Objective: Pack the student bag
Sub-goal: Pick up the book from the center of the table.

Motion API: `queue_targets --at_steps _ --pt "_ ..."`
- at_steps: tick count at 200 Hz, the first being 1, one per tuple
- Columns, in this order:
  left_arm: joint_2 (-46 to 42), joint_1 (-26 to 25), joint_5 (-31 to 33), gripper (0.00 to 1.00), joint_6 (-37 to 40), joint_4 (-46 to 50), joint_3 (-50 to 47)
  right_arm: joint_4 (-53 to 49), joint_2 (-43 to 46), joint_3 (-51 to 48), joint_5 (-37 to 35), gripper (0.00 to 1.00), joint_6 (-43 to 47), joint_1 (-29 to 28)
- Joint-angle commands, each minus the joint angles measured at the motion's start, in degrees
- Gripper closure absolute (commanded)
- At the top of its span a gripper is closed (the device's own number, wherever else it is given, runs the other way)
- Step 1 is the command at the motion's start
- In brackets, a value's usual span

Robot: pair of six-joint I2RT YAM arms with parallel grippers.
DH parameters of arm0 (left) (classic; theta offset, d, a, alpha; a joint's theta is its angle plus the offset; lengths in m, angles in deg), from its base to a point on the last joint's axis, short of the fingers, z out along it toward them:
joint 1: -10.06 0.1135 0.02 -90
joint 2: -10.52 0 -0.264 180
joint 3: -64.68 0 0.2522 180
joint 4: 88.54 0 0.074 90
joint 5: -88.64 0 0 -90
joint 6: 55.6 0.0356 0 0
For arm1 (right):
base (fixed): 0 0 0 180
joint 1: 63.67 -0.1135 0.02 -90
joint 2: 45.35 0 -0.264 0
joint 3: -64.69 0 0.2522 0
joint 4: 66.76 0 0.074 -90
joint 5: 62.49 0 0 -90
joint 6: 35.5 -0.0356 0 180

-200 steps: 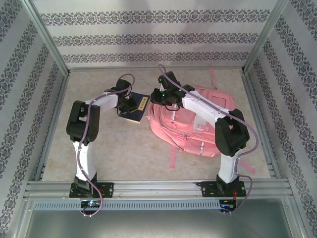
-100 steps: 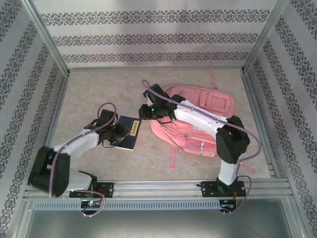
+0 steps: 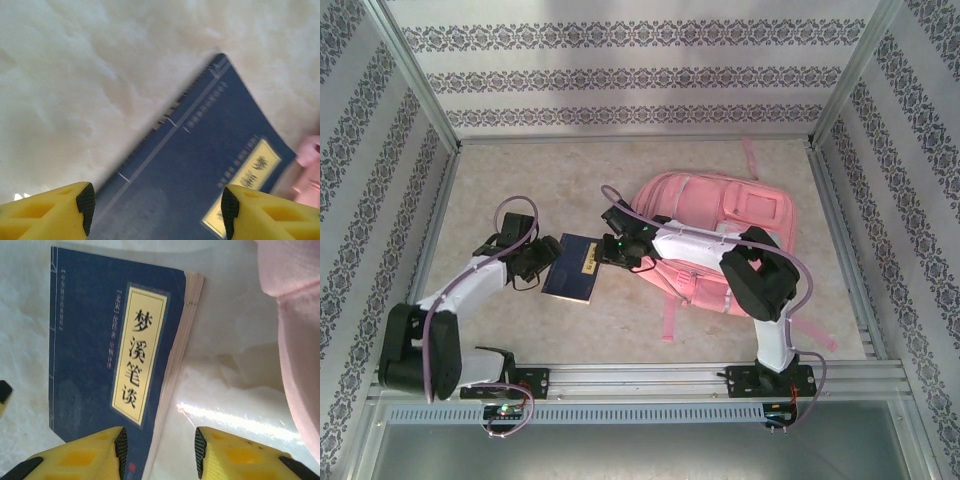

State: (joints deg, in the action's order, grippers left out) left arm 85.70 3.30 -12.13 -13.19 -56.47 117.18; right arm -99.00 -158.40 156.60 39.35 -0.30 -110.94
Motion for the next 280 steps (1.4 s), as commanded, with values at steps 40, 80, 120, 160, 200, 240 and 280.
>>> queue_targets --at_steps 40,80,120,160,200,240,280 --pt "5.35 2.02 -1.83 0.32 2.09 -6.29 -1.95 2.36 -7.63 4.29 0.44 0.57 -4.20 -0.04" --pt "8.96 1.96 -5.78 0.32 0.81 -10.14 -3.29 2.89 -11.19 6.63 3.90 0.61 -2.99 -0.19" --pt "13.49 1.58 -10.85 0.36 -0.74 -14.62 -4.53 1.13 -12.68 10.12 6.09 0.69 -0.30 -0.54" --pt "14.00 -0.06 -12.01 0.41 -0.99 -15.94 -4.63 0.16 -10.88 11.55 7.11 0.73 1.48 -0.55" --pt "14.34 -0.61 -11.64 0.43 -0.49 -15.55 -4.58 -1.72 -9.66 13.17 7.54 0.72 3.21 -0.80" --pt "15.87 -0.88 -13.74 0.44 -1.45 -17.41 -4.78 0.69 -10.92 13.76 10.82 0.72 2.00 -1.02" --pt "15.88 -1.66 -14.20 0.46 -1.83 -17.58 -4.66 0.80 -12.69 15.62 11.66 0.91 1.98 -1.33"
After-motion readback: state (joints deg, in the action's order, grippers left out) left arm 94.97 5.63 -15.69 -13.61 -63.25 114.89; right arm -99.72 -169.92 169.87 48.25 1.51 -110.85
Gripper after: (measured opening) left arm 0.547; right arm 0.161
